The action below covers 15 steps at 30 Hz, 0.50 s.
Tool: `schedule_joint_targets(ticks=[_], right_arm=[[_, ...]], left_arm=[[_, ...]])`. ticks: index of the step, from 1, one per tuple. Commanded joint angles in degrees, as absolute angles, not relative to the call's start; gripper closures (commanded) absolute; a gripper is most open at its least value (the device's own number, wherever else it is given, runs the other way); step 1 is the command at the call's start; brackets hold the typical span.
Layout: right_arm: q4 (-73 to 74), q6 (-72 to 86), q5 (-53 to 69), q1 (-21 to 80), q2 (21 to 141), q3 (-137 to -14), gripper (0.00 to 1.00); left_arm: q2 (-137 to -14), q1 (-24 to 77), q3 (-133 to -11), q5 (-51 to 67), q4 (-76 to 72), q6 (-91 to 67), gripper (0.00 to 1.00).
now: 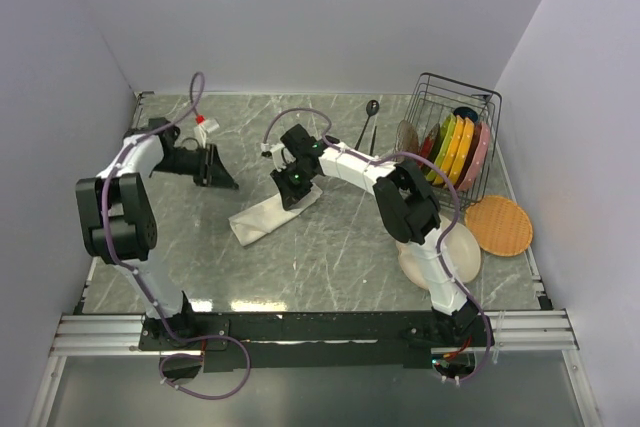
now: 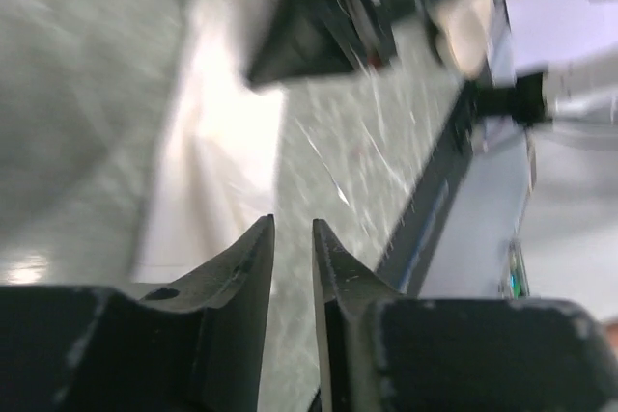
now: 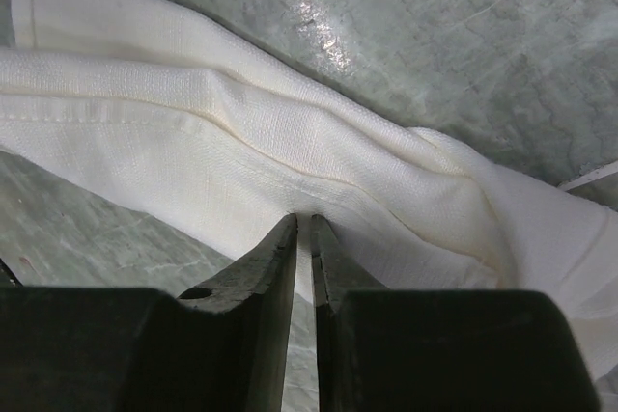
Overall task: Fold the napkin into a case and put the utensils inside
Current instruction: Smooth out the smaller rectangle-folded napkin at the center of the board.
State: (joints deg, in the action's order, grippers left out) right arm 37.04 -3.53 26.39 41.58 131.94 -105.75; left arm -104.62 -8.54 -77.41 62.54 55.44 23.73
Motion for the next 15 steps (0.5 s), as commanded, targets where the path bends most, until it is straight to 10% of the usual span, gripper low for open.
schedule_joint_targets(ticks=[1, 15], right_arm=[[38.94, -3.08, 24.0, 41.31, 135.88, -106.17, 0.81], [41.22, -3.69, 23.29, 41.05, 138.6, -110.3, 0.81]], left_arm=[[-104.33, -7.03, -69.71, 62.85, 67.5, 39.02, 0.73], [-113.27, -1.49, -68.73, 55.2, 54.59, 27.26, 0.78]])
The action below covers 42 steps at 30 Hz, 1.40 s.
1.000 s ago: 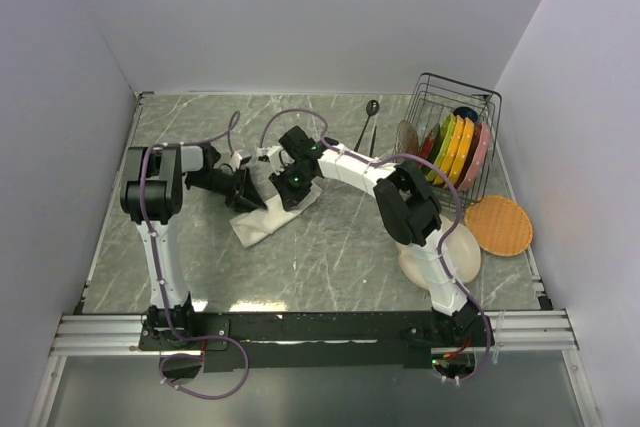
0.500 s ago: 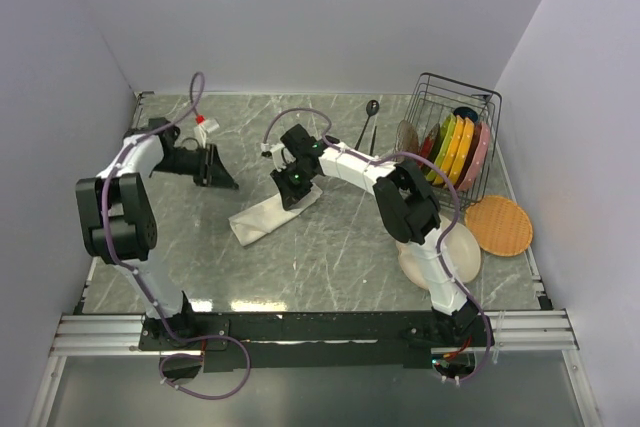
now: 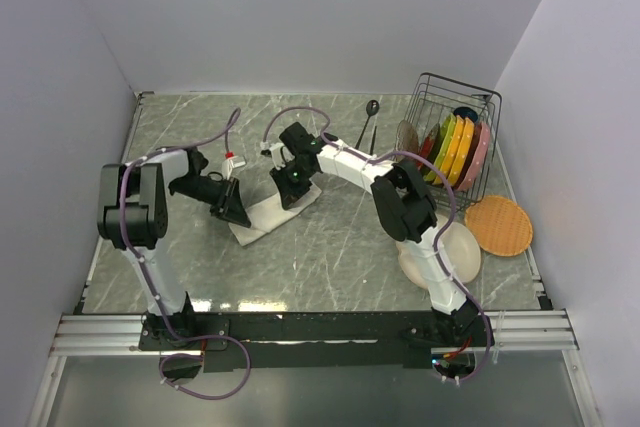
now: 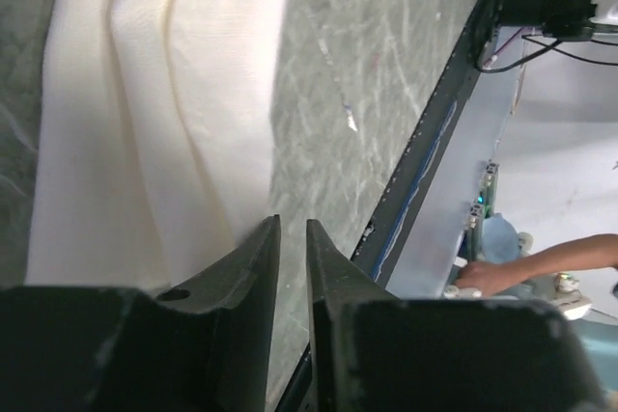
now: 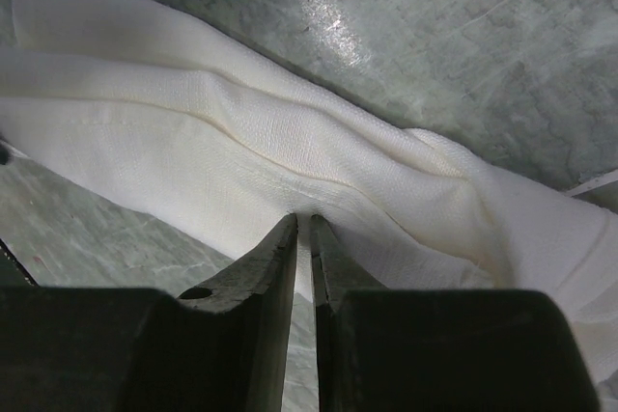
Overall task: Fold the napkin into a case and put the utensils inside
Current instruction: Smooth out the smaller rectangle-folded napkin at the center of the board.
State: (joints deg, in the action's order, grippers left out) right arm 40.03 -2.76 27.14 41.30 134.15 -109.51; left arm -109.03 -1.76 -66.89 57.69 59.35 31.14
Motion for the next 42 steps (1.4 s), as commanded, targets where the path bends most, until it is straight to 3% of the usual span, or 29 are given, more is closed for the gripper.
schedule_joint_targets(ticks=[1, 9, 19, 27, 31, 36, 38, 42], right_arm=[[41.22, -3.69, 23.29, 40.87, 138.52, -110.3, 0.81], [40.43, -3.78, 25.13, 40.43, 137.11, -109.78, 0.81], [35.95, -0.09, 30.94, 38.23, 128.41, -110.39, 0.74], [36.56, -0.52, 21.89, 38.23, 133.59, -111.89, 0.75], [35.95, -0.45, 16.54, 38.5, 136.05, -110.48, 0.78], [35.86, 0.96, 16.0, 38.93, 134.92, -107.94, 0.79], [34.9, 2.11, 14.95, 39.46, 133.86, -105.74, 0.79], [34.89, 5.35, 13.72, 39.64, 132.54, -103.89, 0.8]], left_arm=[[-114.51, -2.19, -68.9, 53.46, 53.36, 26.38, 0.79], [-127.17, -5.8, -72.68, 49.57, 53.26, 18.99, 0.87], [-126.91, -5.8, -73.3, 48.96, 53.97, 19.07, 0.89], [-125.6, -5.71, -73.21, 48.08, 53.35, 18.54, 0.89], [-124.9, -5.89, -75.58, 49.3, 55.02, 19.86, 0.88], [-119.2, -7.64, -79.71, 56.41, 54.58, 19.69, 0.77], [-116.38, -7.38, -81.3, 59.4, 52.31, 16.72, 0.74], [-107.16, -4.06, -76.04, 63.98, 29.45, -3.37, 0.73]])
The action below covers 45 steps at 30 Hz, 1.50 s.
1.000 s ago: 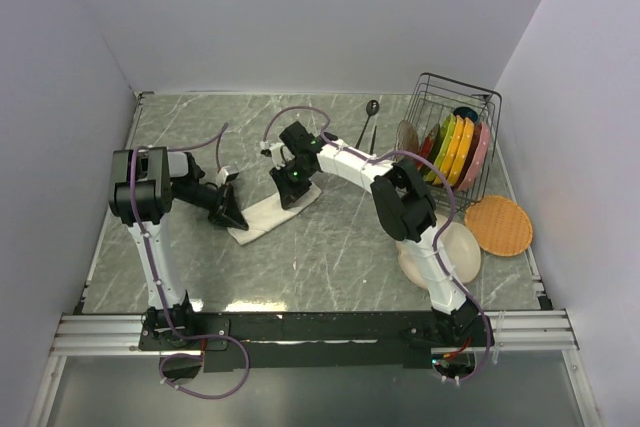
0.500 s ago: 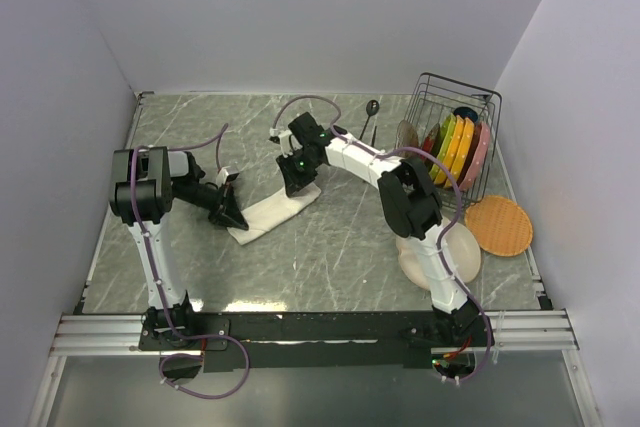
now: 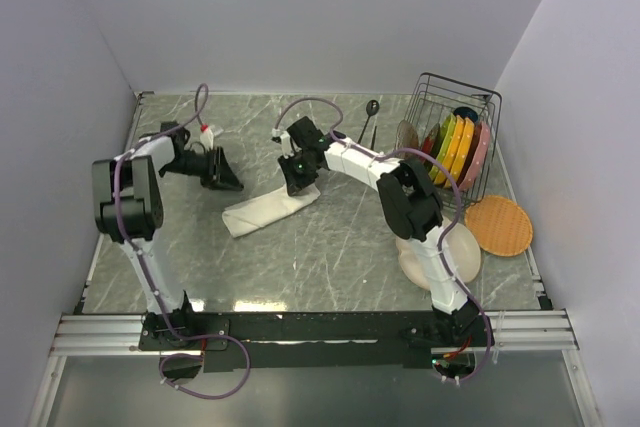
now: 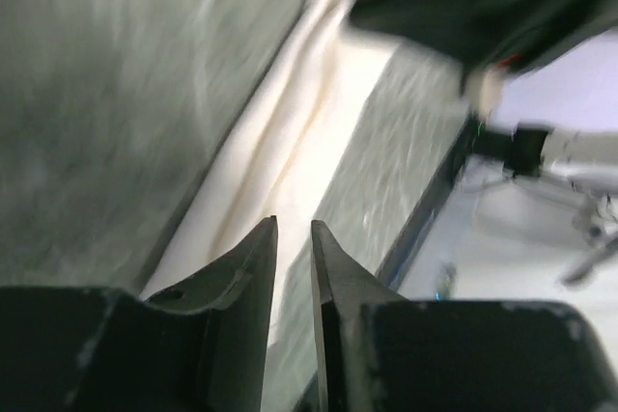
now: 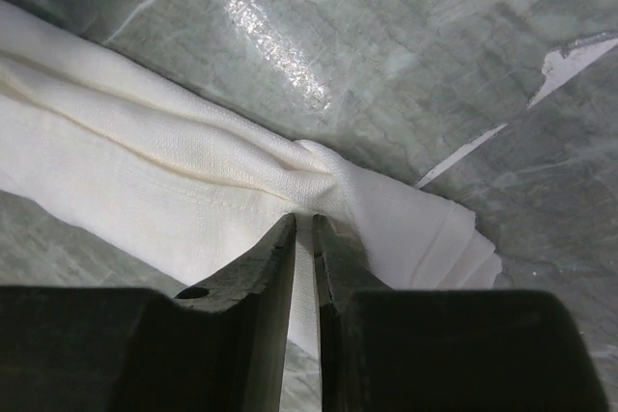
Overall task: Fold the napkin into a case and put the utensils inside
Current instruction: Smooth out the smaller rectangle-folded napkin at the center of the board.
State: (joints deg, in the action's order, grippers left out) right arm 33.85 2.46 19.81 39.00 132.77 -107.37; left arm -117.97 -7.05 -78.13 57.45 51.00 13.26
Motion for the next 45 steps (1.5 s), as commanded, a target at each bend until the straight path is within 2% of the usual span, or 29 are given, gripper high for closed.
schedule_joint_targets(ticks=[1, 4, 7, 8, 10, 13, 17, 22, 26, 31, 35, 45], right_arm=[[34.81, 6.93, 13.36, 39.73, 132.37, -103.45, 0.8], [34.89, 9.65, 12.83, 39.73, 132.71, -103.27, 0.8], [33.93, 12.03, 12.83, 39.73, 132.28, -102.83, 0.8], [33.93, 12.48, 12.66, 39.64, 132.28, -102.92, 0.8], [33.92, 13.7, 12.57, 39.73, 132.45, -103.18, 0.8], [34.01, 14.5, 13.0, 39.73, 132.19, -103.62, 0.8], [33.84, 14.15, 17.64, 39.46, 130.17, -104.15, 0.81], [35.59, 10.03, 23.46, 38.06, 124.11, -106.51, 0.75], [37.09, 5.11, 21.02, 36.65, 121.38, -108.1, 0.66], [38.4, -2.63, 13.2, 37.18, 122.69, -108.54, 0.62], [39.38, -4.57, 9.67, 37.79, 125.24, -110.74, 0.62], [39.9, -8.26, 10.72, 40.08, 126.3, -110.83, 0.61]], left_arm=[[-106.01, -3.0, -72.2, 63.46, 25.09, -12.04, 0.73], [-102.31, 1.82, -64.2, 60.13, 8.08, -26.47, 0.75], [-101.69, 5.7, -57.68, 57.06, -6.35, -40.8, 0.88], [-101.95, 6.67, -56.79, 55.04, -7.81, -42.87, 0.99], [-102.3, 9.48, -55.2, 49.87, -10.45, -45.43, 0.99], [-106.07, 11.69, -56.94, 45.89, -7.66, -44.65, 0.99], [-113.01, 10.9, -59.15, 41.31, 3.22, -38.77, 0.99], [-115.93, 10.02, -61.35, 41.84, 13.0, -26.47, 0.99], [-117.85, 9.32, -63.45, 43.32, 20.82, -15.4, 0.99], [-120.76, 8.88, -68.81, 43.86, 31.01, -1.51, 0.99], [-122.25, 8.79, -71.63, 42.98, 34.01, 3.07, 0.99], [-123.05, 8.79, -72.25, 42.71, 34.89, 4.39, 0.99]])
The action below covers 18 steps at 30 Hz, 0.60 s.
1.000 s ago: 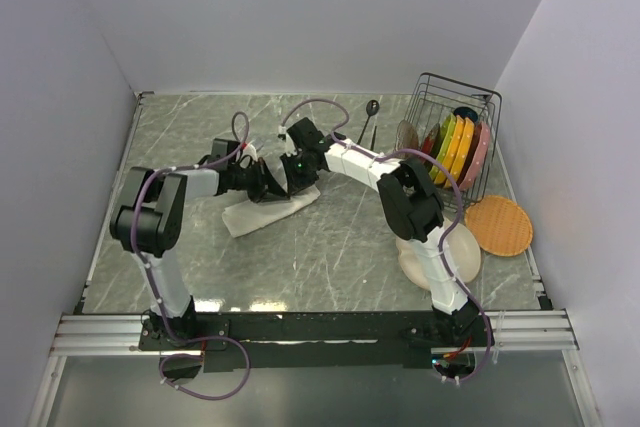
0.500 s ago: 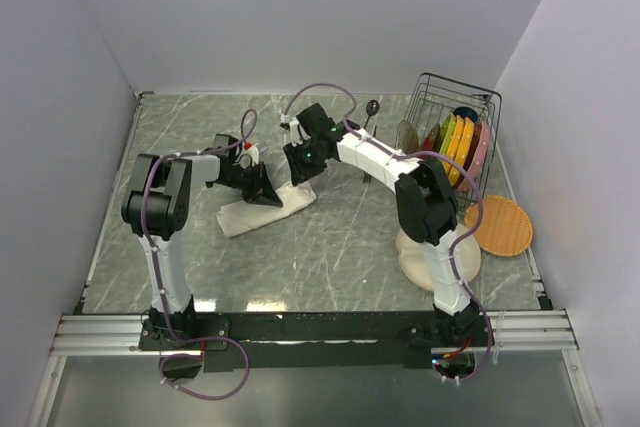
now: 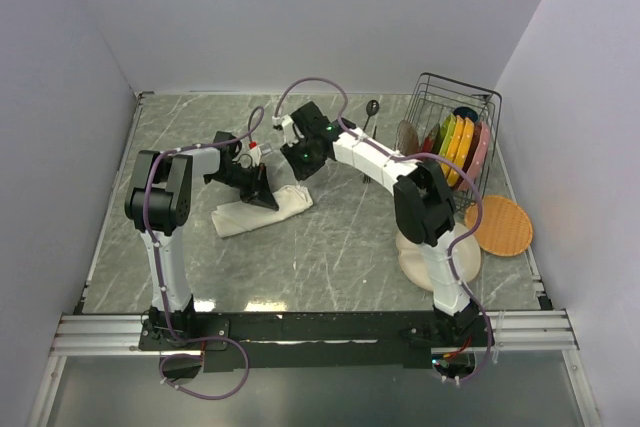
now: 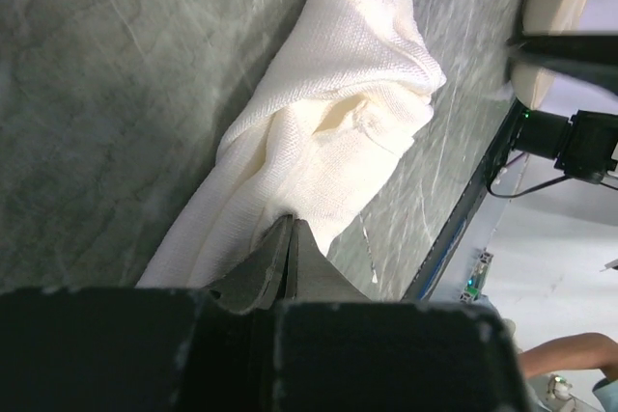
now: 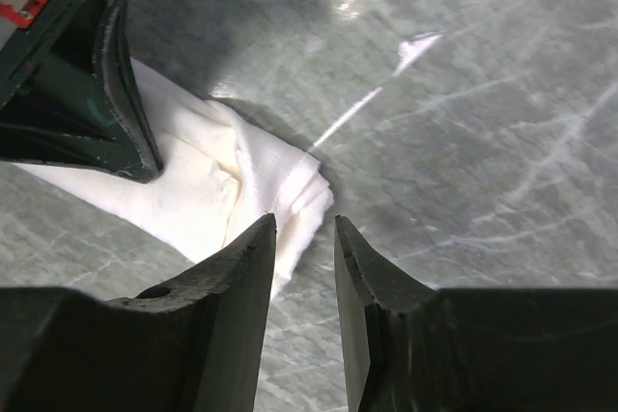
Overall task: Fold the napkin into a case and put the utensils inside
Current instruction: Smooth out the smaller rectangle-folded napkin at the center of the board.
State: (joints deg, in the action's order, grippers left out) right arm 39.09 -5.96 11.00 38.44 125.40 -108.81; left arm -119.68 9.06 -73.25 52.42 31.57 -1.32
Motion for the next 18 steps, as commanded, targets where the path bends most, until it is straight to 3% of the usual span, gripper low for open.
schedule_joint_targets(ticks=[1, 9, 18], right_arm=[[39.73, -8.44, 10.98, 40.25, 126.39, -110.74, 0.61], [38.41, -8.96, 11.87, 41.92, 128.14, -109.95, 0.61], [38.67, -10.9, 9.4, 42.45, 129.46, -109.6, 0.73]], left_arm=[[-123.05, 8.79, -72.25, 42.71, 35.07, 4.57, 0.99], [-123.4, 8.79, -72.77, 42.37, 35.68, 5.27, 0.99], [-123.49, 8.79, -73.39, 42.45, 35.68, 5.19, 0.99]])
